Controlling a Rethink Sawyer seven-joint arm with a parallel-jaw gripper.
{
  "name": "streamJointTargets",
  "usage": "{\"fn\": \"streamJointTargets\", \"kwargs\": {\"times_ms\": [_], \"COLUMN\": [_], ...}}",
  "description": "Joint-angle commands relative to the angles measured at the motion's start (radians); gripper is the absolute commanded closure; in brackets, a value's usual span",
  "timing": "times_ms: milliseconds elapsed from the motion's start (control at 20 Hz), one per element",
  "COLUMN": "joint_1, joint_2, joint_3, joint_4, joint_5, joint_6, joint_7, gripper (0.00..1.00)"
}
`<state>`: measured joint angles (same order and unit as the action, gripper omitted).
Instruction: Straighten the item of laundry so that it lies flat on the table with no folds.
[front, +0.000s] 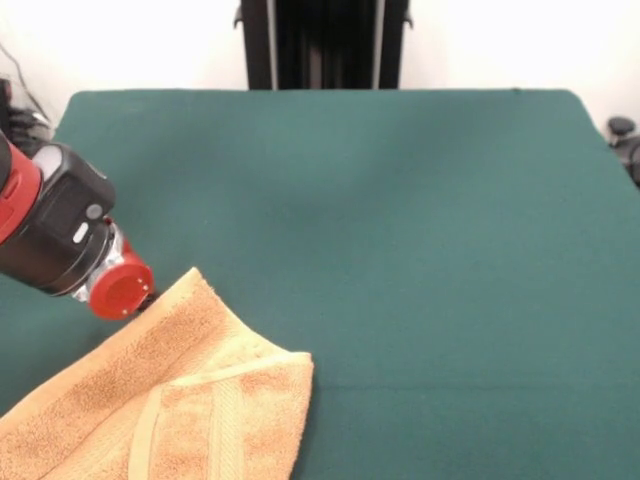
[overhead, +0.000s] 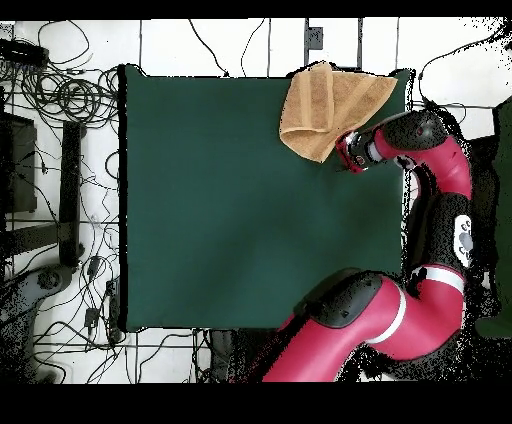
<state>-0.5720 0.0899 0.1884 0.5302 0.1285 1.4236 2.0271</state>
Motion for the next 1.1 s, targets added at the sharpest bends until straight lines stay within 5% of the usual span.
{"fn": "streamJointTargets", "kwargs": {"times_ms": [50, 700, 1100], "joint_1": [0.029, 0.007, -0.015], "joint_2": [0.023, 0.057, -0.059], "joint_3": [0.015, 0.043, 0.019], "joint_4": [0.072, 0.089, 0.212], "joint_5": [-0.017, 0.019, 0.044], "joint_6": [0.063, 0.039, 0.109], "joint_7": [0.063, 0.068, 0.086], "gripper": [0.0, 0.0, 0.0]}}
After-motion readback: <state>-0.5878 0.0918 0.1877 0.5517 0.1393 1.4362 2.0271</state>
